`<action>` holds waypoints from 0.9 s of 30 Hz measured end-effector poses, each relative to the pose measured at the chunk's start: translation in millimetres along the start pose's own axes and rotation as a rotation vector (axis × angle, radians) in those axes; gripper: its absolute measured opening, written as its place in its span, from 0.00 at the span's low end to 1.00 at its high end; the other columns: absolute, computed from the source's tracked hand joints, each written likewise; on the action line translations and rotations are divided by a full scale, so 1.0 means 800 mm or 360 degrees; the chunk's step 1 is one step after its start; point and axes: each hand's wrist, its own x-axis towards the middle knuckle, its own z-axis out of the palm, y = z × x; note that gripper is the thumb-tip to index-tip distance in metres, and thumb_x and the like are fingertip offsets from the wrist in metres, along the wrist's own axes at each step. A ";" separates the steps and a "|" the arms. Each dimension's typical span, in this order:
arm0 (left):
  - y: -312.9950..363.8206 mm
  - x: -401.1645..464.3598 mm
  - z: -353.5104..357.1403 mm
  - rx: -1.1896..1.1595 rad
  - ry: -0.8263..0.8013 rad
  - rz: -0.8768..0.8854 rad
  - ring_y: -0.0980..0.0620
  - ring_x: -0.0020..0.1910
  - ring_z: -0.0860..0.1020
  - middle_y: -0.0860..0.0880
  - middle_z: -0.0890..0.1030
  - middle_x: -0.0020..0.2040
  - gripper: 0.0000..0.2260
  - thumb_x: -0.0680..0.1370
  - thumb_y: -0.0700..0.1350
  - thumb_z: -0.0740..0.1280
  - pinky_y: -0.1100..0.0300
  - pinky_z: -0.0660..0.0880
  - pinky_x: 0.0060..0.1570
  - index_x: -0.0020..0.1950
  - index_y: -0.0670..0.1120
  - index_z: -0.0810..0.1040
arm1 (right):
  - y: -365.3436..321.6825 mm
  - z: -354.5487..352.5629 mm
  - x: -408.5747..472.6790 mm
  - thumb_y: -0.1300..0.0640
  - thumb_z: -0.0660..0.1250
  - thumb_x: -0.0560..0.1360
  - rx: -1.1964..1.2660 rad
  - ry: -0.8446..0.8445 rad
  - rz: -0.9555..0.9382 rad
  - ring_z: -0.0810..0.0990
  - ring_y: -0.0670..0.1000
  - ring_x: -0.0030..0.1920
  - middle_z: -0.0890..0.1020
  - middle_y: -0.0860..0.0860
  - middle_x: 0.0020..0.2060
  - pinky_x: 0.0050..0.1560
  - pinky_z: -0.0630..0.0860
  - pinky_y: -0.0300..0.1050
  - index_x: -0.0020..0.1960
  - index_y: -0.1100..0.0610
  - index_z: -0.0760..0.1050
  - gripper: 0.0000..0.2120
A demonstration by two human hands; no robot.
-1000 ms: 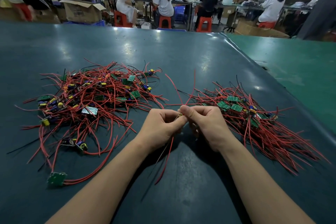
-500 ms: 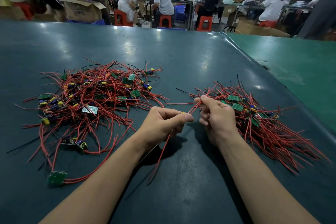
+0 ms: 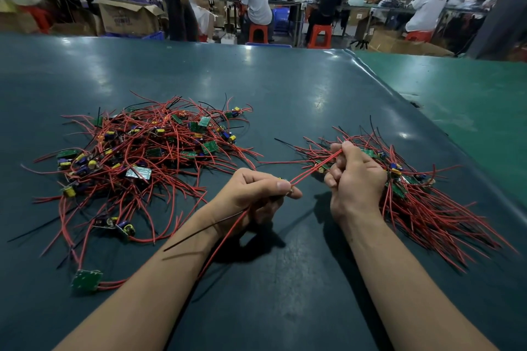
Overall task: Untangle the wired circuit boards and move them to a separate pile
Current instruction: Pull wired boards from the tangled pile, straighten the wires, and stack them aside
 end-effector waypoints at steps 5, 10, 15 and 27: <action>0.003 0.000 -0.003 -0.0181 0.0078 -0.0018 0.55 0.18 0.63 0.49 0.68 0.20 0.10 0.65 0.47 0.71 0.68 0.58 0.22 0.36 0.41 0.86 | -0.011 -0.009 0.008 0.60 0.61 0.82 0.0109 0.0196 -0.0100 0.64 0.44 0.20 0.69 0.48 0.25 0.20 0.60 0.35 0.38 0.60 0.74 0.14; 0.008 0.008 -0.002 -0.0293 0.0373 -0.0014 0.57 0.24 0.63 0.50 0.72 0.32 0.14 0.72 0.54 0.68 0.66 0.60 0.23 0.47 0.46 0.86 | -0.001 0.002 -0.020 0.43 0.63 0.78 -0.0376 -0.0395 0.0069 0.64 0.46 0.19 0.70 0.49 0.23 0.20 0.59 0.33 0.34 0.57 0.77 0.21; 0.005 0.004 0.008 -0.0037 0.0417 0.0057 0.57 0.21 0.66 0.52 0.72 0.25 0.15 0.75 0.54 0.64 0.68 0.63 0.22 0.43 0.45 0.86 | 0.015 0.008 -0.045 0.46 0.69 0.70 -0.0707 -0.1087 0.0103 0.64 0.44 0.21 0.71 0.51 0.25 0.19 0.61 0.35 0.41 0.67 0.74 0.22; 0.006 0.019 -0.010 -0.0203 0.1113 0.0336 0.56 0.22 0.60 0.50 0.67 0.27 0.22 0.82 0.55 0.59 0.66 0.59 0.21 0.43 0.40 0.83 | -0.022 0.008 -0.027 0.58 0.69 0.77 -0.0003 -0.0209 -0.0241 0.73 0.47 0.22 0.83 0.53 0.33 0.20 0.68 0.36 0.42 0.58 0.78 0.06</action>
